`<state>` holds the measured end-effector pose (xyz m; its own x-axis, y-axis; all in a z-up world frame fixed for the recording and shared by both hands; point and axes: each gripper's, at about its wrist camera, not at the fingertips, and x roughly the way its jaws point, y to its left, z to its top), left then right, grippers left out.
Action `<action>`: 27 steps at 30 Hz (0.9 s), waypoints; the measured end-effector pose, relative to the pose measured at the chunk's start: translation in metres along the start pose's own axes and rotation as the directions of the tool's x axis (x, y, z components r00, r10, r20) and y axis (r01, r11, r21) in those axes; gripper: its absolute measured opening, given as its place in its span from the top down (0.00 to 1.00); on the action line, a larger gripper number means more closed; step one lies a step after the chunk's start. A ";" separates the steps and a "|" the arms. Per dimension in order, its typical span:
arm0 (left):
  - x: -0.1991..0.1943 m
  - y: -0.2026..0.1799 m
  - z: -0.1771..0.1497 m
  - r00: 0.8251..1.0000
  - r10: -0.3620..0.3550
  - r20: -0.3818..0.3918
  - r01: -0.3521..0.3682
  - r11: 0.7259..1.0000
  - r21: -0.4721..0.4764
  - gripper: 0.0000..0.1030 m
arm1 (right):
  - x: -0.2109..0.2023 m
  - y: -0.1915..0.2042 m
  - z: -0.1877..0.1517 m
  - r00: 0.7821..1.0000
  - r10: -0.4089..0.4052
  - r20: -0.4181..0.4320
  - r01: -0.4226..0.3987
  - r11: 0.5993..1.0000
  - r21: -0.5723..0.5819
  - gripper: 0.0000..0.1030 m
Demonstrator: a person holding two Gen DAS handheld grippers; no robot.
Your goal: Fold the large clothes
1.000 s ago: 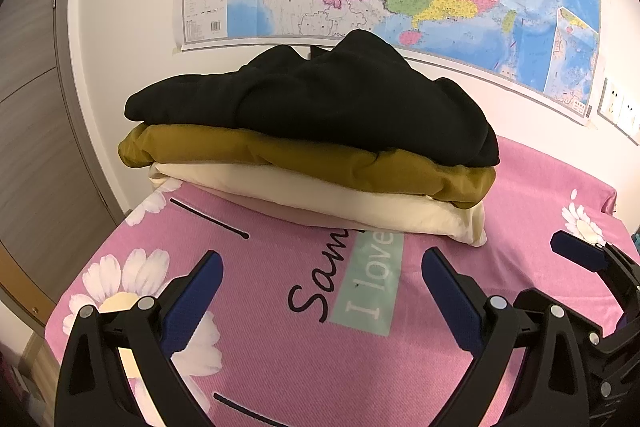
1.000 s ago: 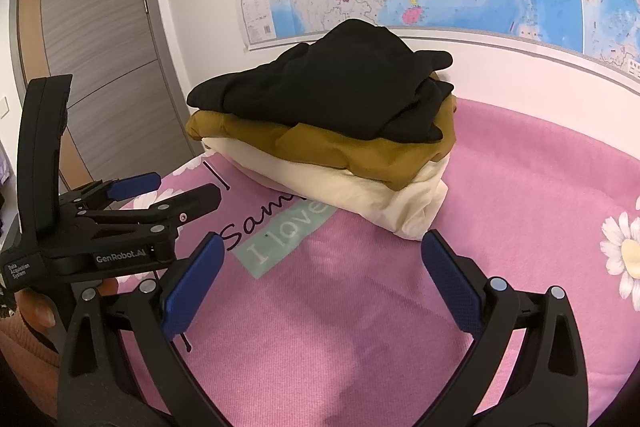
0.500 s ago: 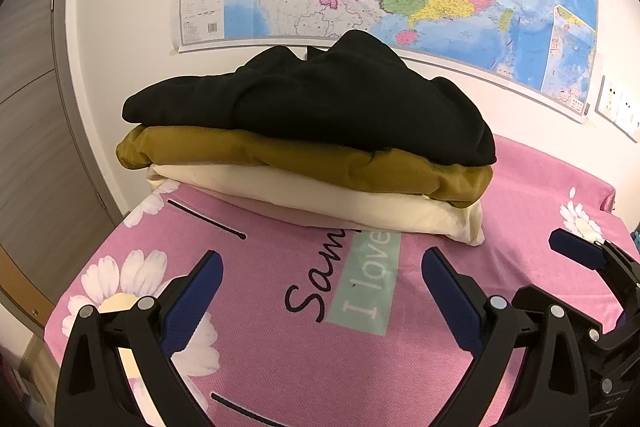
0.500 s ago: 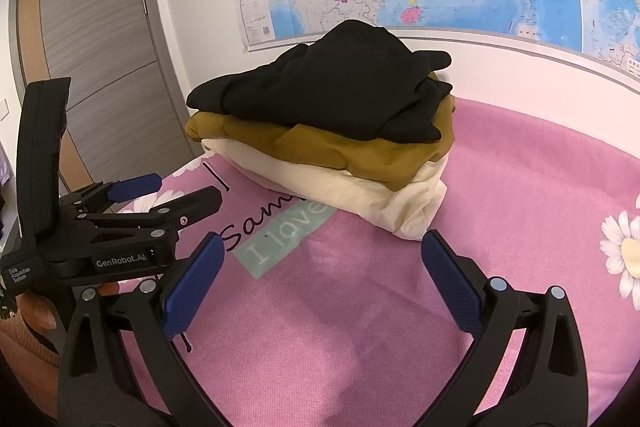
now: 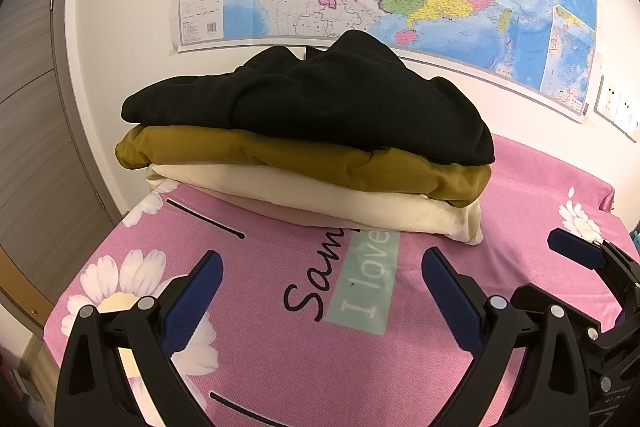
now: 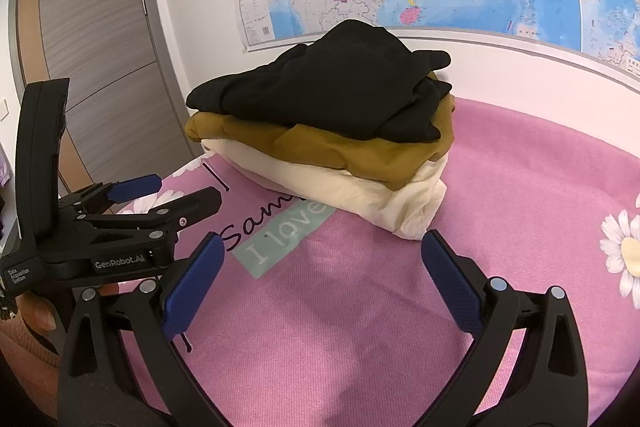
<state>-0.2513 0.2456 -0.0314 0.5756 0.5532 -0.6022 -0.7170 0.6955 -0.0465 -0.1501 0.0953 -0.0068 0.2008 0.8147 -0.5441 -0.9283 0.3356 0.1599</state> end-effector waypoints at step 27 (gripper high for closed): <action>0.001 -0.003 0.000 1.000 -0.002 -0.004 0.002 1.000 0.004 0.07 | 0.000 0.000 0.002 1.000 -0.002 0.000 0.002 1.000 0.002 0.06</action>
<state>-0.2481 0.2438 -0.0317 0.5756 0.5500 -0.6052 -0.7142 0.6985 -0.0445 -0.1497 0.0964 -0.0049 0.2027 0.8138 -0.5446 -0.9274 0.3381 0.1600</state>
